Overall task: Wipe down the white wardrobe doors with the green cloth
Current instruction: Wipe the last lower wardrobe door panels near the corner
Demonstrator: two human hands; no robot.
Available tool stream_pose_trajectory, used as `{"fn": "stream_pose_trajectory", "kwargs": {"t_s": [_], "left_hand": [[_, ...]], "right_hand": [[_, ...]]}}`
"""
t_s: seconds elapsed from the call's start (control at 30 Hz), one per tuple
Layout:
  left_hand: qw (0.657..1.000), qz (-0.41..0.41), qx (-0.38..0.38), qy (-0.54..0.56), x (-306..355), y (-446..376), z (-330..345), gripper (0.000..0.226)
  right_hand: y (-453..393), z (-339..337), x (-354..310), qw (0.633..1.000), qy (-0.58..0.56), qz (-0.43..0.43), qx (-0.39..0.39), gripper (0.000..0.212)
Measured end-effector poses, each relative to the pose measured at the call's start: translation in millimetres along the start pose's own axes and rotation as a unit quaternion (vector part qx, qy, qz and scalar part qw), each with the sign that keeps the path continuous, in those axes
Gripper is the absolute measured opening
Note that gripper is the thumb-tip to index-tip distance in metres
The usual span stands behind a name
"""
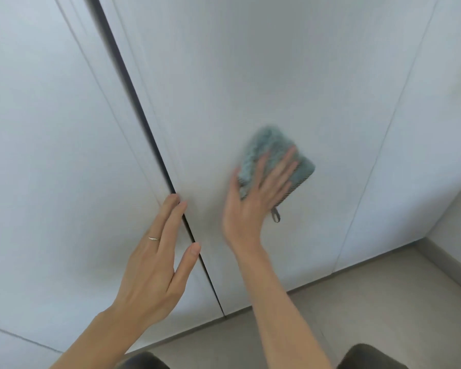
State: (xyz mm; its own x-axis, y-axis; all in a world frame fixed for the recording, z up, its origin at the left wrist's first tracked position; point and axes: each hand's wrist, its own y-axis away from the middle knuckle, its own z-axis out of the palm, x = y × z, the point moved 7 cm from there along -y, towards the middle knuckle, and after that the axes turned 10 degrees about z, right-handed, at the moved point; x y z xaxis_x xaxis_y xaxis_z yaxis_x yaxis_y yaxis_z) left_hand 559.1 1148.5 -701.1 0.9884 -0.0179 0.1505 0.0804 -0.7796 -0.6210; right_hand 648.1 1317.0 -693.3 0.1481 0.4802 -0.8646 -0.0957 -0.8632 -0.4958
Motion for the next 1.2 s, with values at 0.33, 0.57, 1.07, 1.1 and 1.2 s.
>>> {"fn": "stream_pose_trajectory", "kwargs": {"t_s": [0.33, 0.57, 1.07, 1.1, 1.2], "left_hand": [[0.974, 0.118, 0.131, -0.139, 16, -83, -63, 0.054], [0.969, 0.117, 0.176, -0.128, 21, -126, -116, 0.057], [0.972, 0.120, 0.176, -0.094, 23, -144, -147, 0.058], [0.973, 0.118, 0.175, -0.089, 23, -144, -148, 0.059], [0.976, 0.107, 0.177, -0.069, 22, -143, -150, 0.060]], "right_hand": [[-108, -59, -7, 0.999, 0.015, -0.047, 0.017, 0.066], [-96, -35, -81, 0.994, 0.039, -0.086, 0.055, 0.061], [-213, -94, -118, 0.993, -0.021, 0.074, 0.089, 0.057], [-202, -84, -129, 0.994, 0.002, 0.065, 0.089, 0.057], [-150, -43, -179, 0.985, 0.082, -0.145, 0.039, 0.064]]}}
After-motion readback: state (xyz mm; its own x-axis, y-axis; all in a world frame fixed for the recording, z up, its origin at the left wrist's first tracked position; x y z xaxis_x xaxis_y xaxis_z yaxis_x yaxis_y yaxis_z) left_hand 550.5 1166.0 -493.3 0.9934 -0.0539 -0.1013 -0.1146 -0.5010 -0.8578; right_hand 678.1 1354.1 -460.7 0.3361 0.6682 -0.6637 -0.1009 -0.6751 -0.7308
